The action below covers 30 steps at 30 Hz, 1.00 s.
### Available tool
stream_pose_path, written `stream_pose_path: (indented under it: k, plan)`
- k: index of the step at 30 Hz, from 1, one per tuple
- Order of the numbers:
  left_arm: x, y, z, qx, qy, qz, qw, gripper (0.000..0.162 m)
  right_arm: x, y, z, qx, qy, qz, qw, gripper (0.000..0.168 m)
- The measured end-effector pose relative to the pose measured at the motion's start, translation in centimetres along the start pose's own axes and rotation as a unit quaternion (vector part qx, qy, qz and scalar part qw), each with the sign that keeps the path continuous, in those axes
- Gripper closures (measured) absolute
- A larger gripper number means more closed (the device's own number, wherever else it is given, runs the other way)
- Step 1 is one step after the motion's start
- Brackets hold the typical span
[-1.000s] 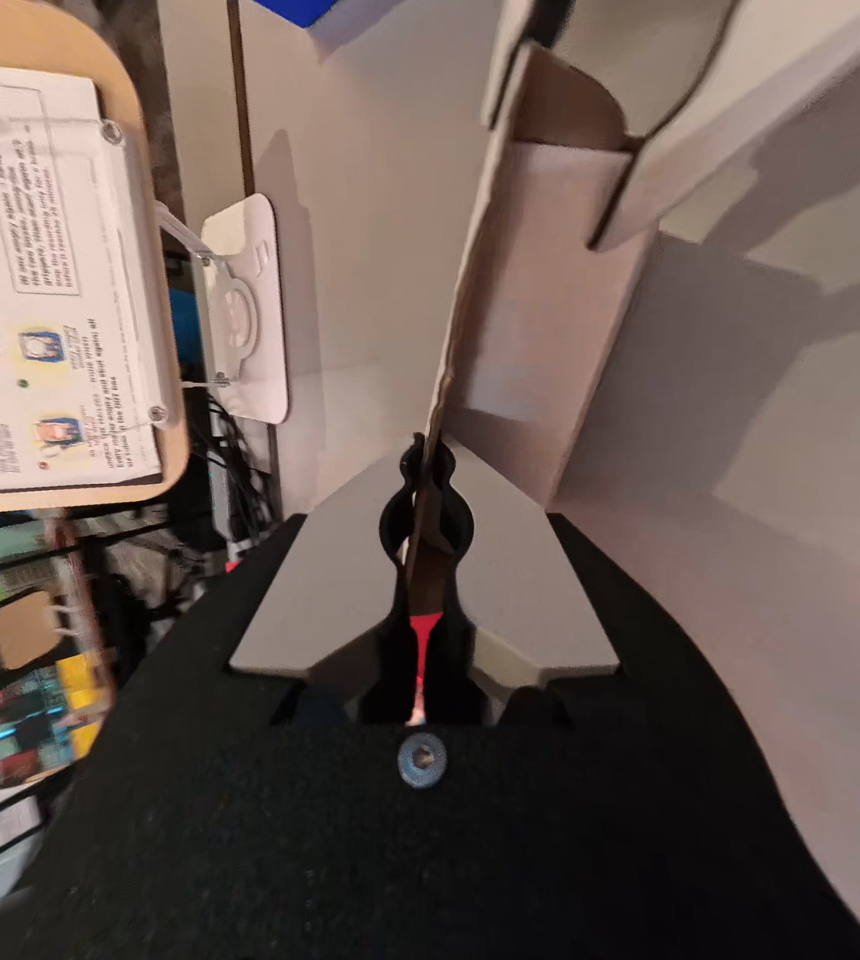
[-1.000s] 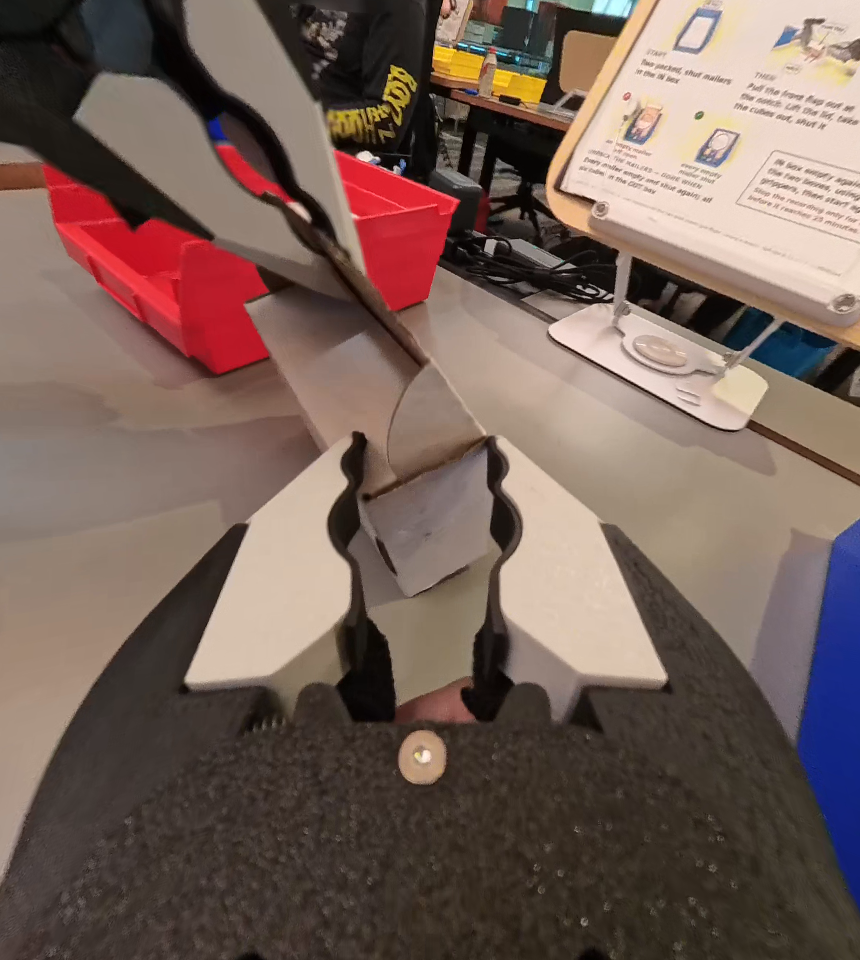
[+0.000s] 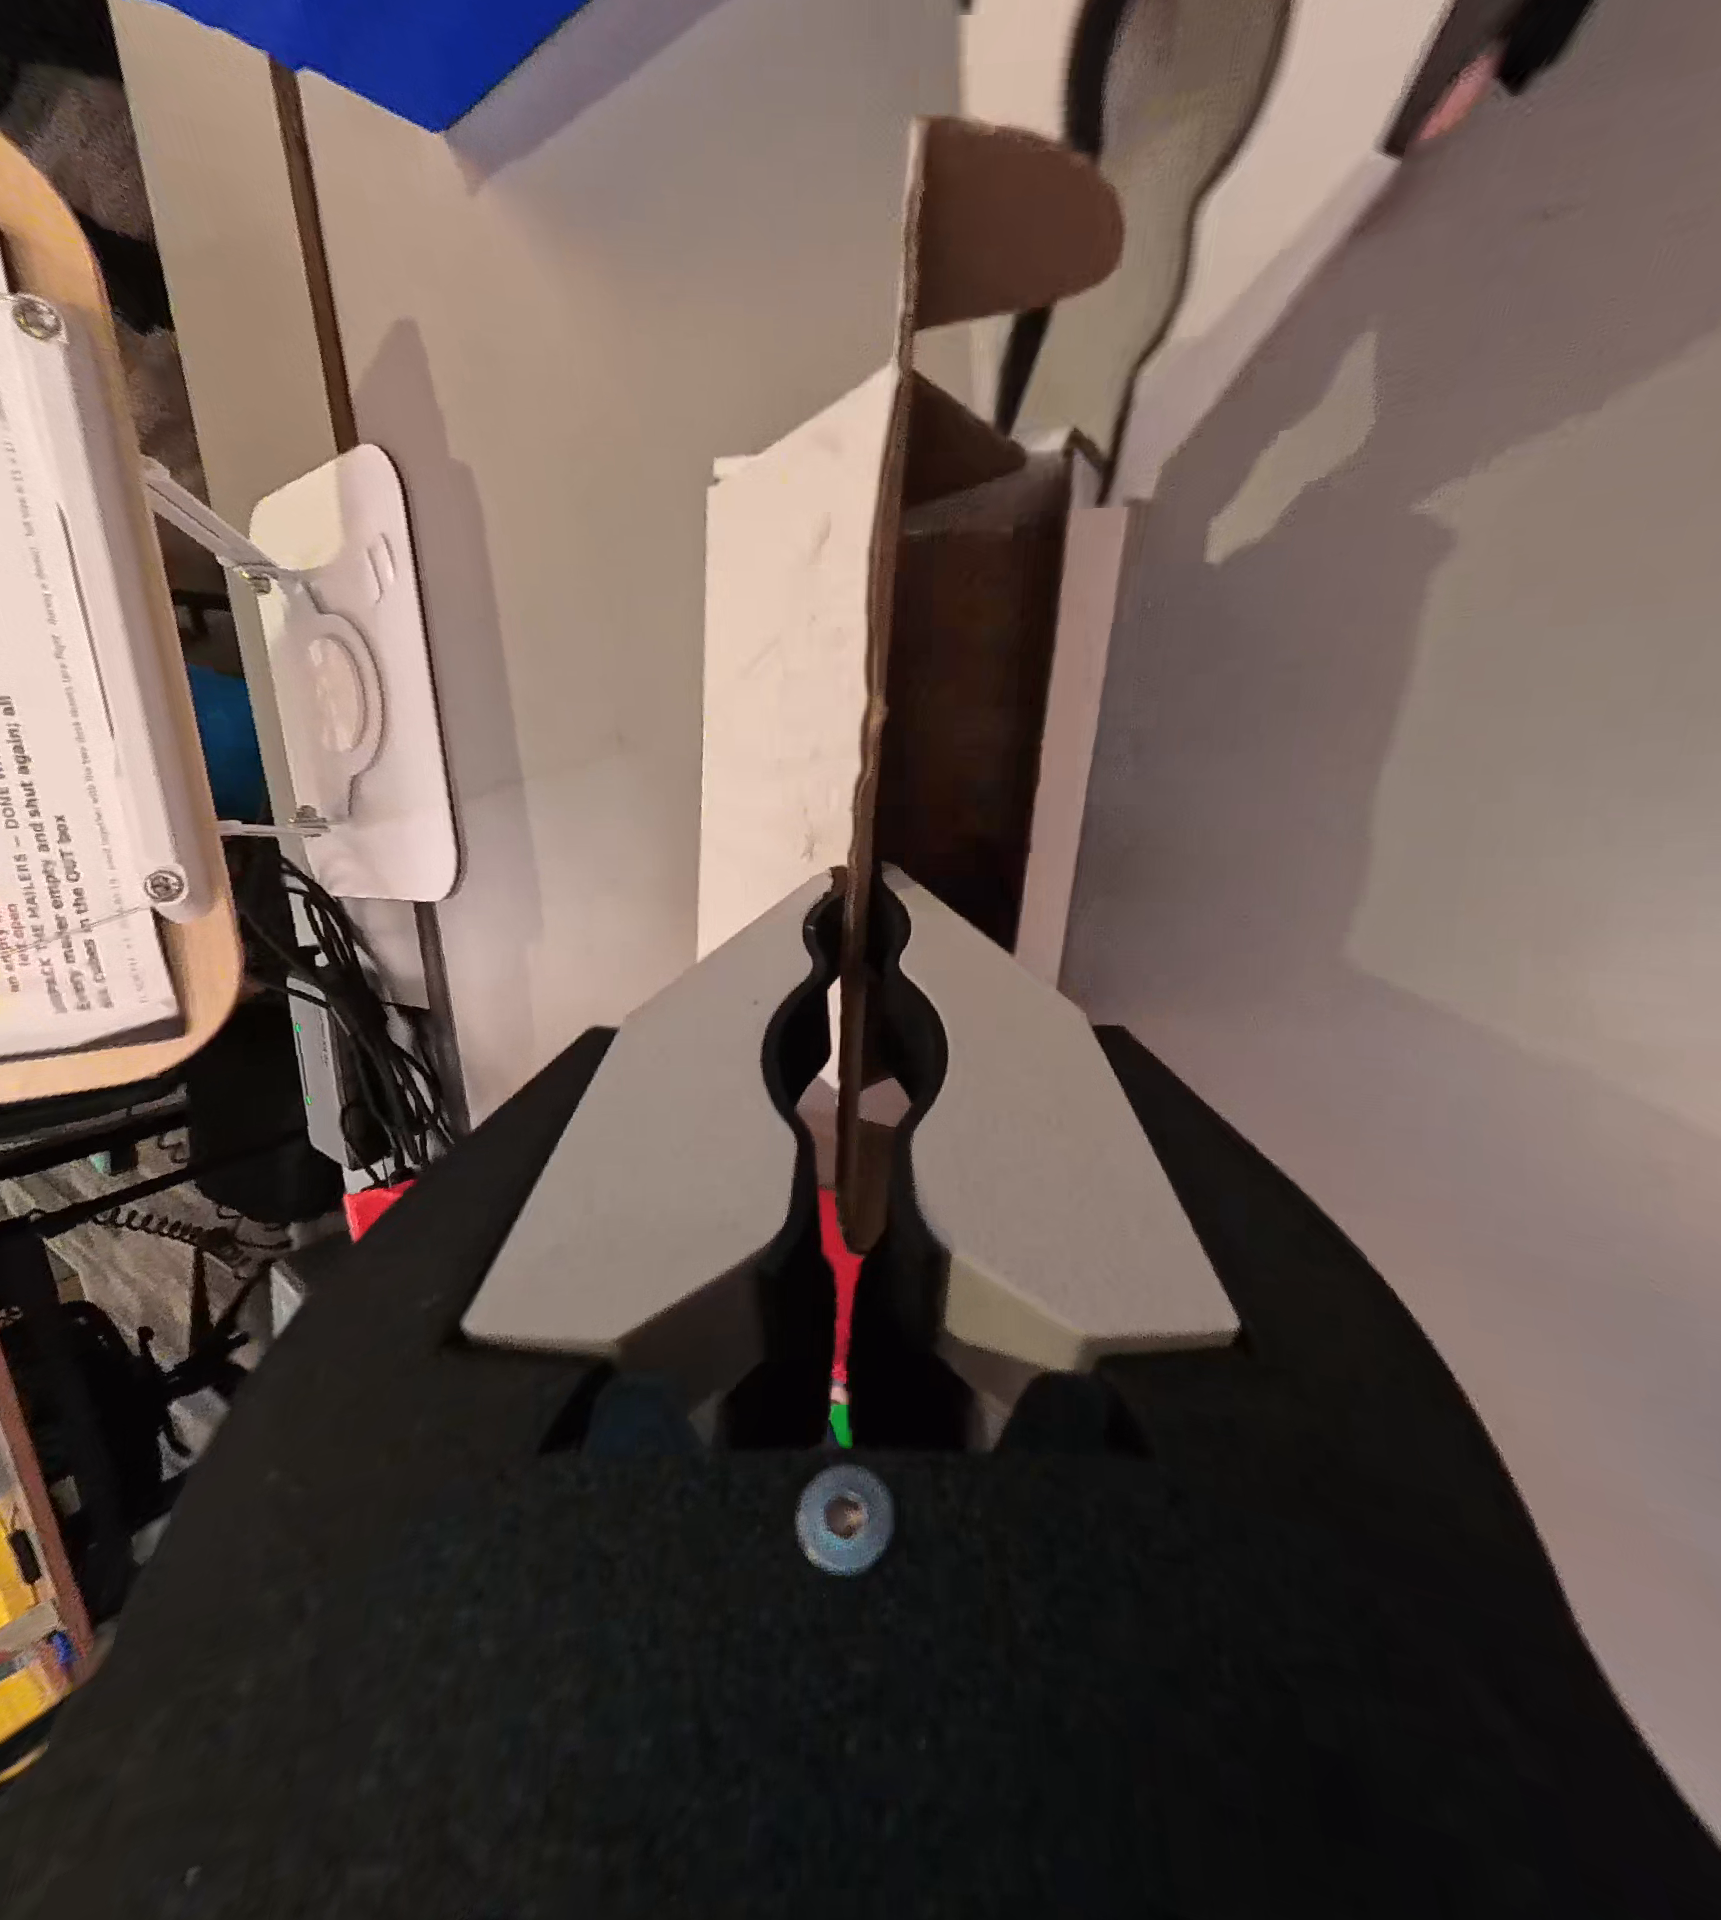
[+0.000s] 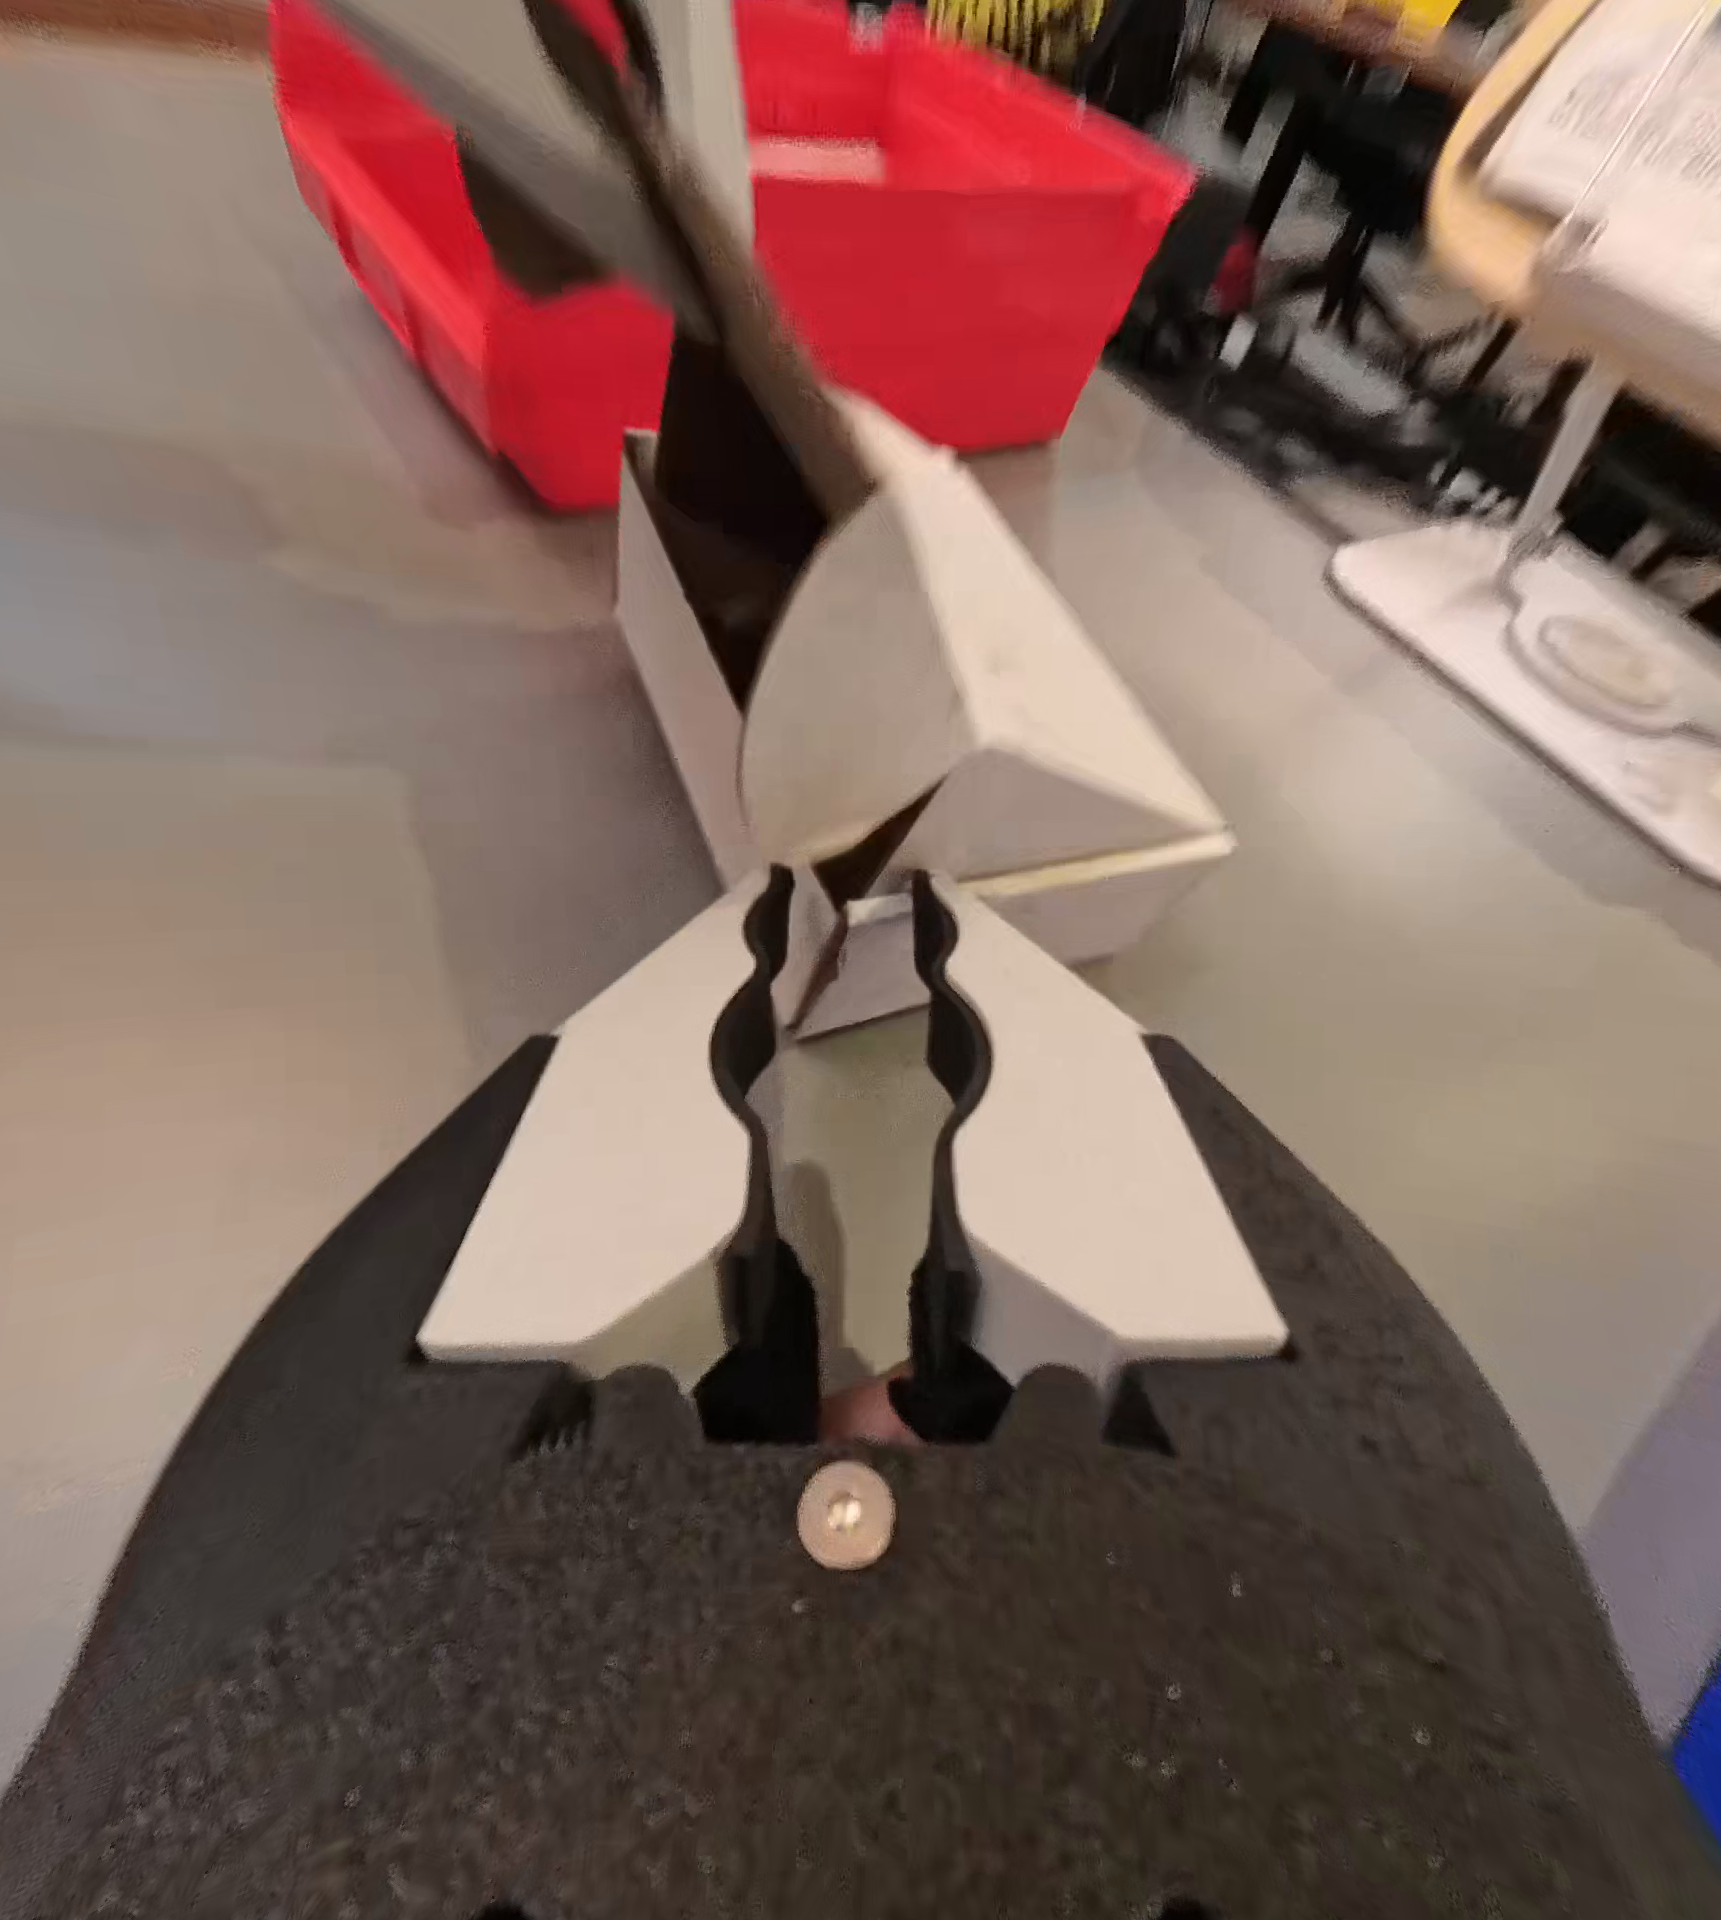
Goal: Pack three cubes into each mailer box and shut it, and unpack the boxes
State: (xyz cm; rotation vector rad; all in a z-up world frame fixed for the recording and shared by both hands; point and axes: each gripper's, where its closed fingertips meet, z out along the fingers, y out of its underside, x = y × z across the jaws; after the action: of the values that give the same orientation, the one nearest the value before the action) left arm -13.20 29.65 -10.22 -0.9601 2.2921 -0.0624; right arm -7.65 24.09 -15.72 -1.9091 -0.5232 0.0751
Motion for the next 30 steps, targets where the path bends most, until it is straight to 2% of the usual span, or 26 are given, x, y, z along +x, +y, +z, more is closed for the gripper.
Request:
stream_pose_path:
  k: [3, 7, 10, 14, 19, 23, 26, 30]
  plan:
    - [-2.3, 0.2, -0.1, 0.023, 0.012, -0.042, 0.999, 0.162, 0.0, 0.5, 0.2, 0.003, 0.002, 0.019, 1.0, 0.145]
    - [-8.0, -0.6, 0.5, 0.049, 0.022, -0.081, 0.995, 0.161, 0.1, 0.3, 0.5, 0.002, -0.005, 0.026, 1.0, 0.147]
    - [-12.3, -0.8, 2.4, 0.007, 0.032, -0.075, 0.997, 0.161, 0.2, 0.3, 0.6, -0.005, 0.002, 0.01, 1.0, 0.147]
    - [-15.5, 0.1, 7.1, -0.079, 0.084, -0.075, 0.99, 0.161, 0.3, 0.5, 0.5, -0.016, 0.01, -0.01, 1.0, 0.148]
    - [-15.2, 1.5, 14.0, -0.136, 0.143, -0.092, 0.976, 0.161, 0.3, 0.6, 0.4, -0.023, 0.017, -0.027, 0.999, 0.146]
    - [-13.1, 3.2, 17.3, -0.148, 0.166, -0.111, 0.969, 0.159, 0.2, 0.4, 0.7, -0.024, 0.017, -0.029, 0.999, 0.146]
    - [-13.0, 3.8, 17.2, -0.133, 0.167, -0.138, 0.967, 0.159, 0.4, 0.4, 0.7, -0.026, 0.02, -0.037, 0.999, 0.146]
    - [-14.7, 2.9, 14.2, -0.094, 0.131, -0.141, 0.977, 0.16, 0.1, 0.2, 0.7, -0.014, -0.005, -0.003, 1.0, 0.139]
